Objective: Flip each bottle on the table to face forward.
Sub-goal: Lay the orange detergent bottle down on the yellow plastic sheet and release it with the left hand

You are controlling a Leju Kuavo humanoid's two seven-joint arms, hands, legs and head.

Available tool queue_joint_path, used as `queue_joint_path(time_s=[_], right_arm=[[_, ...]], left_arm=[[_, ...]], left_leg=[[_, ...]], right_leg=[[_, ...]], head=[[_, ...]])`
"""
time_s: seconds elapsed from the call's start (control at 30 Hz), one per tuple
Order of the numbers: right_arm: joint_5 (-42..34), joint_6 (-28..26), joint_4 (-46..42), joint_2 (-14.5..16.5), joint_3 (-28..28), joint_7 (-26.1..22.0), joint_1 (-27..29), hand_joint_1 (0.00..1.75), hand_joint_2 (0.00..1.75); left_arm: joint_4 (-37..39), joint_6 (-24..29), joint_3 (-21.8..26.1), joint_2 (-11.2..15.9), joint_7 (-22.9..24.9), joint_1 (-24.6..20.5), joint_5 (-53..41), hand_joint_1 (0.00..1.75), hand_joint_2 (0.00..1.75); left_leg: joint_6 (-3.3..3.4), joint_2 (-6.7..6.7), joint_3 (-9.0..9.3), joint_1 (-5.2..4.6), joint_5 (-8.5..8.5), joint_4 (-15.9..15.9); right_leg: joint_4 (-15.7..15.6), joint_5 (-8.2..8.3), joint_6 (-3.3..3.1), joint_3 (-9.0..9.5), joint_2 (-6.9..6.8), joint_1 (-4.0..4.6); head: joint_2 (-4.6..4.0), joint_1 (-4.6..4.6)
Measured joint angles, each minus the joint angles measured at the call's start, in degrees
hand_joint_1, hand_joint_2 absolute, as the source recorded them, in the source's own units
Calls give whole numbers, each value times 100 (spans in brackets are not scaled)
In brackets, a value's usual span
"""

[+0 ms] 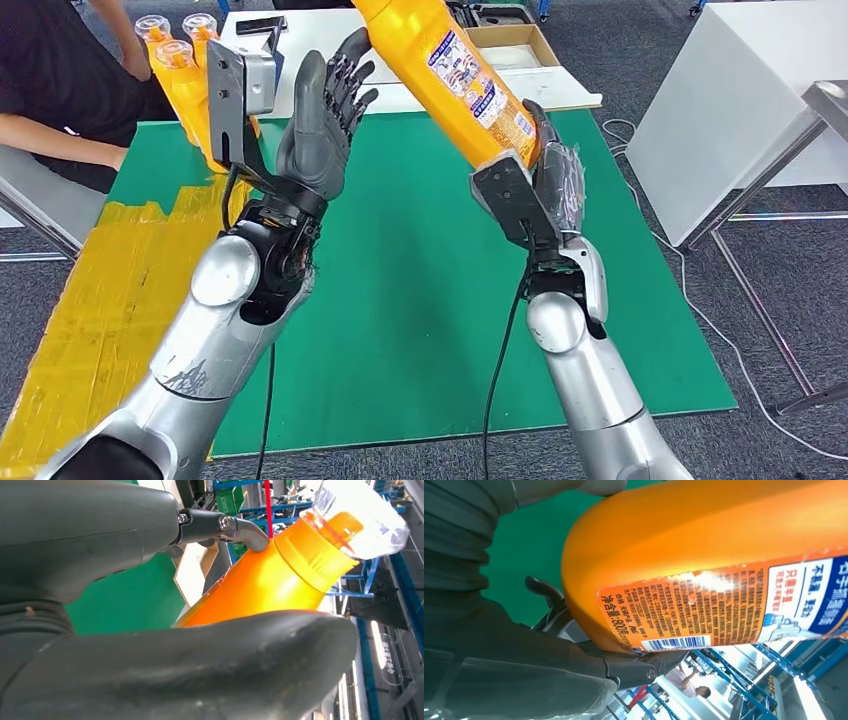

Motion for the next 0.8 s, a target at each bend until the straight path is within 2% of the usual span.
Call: queue_joint_path(time_s=[0.07,0.2,0.8], right_arm=[[-52,-48,24,3,48,-6,-35,175,175],[-146,-120,82,4,137,-21,-98,175,175],[-224,-199,381,28,883,-3,-248,175,175]], left_arm=[[55,60,-19,-2,2,-50,36,0,0],[160,137,-31,-8,1,-125,108,0,175],[378,479,-82,10,-58,-333,337,0,175]], left_leg=[[0,0,0,0,0,0],[0,0,0,0,0,0],[0,0,-1,1,0,0]], right_leg=[[0,0,0,0,0,3],[0,0,0,1,0,5],[3,0,0,2,0,9]], head=[[0,-1],[0,-1],[0,0]])
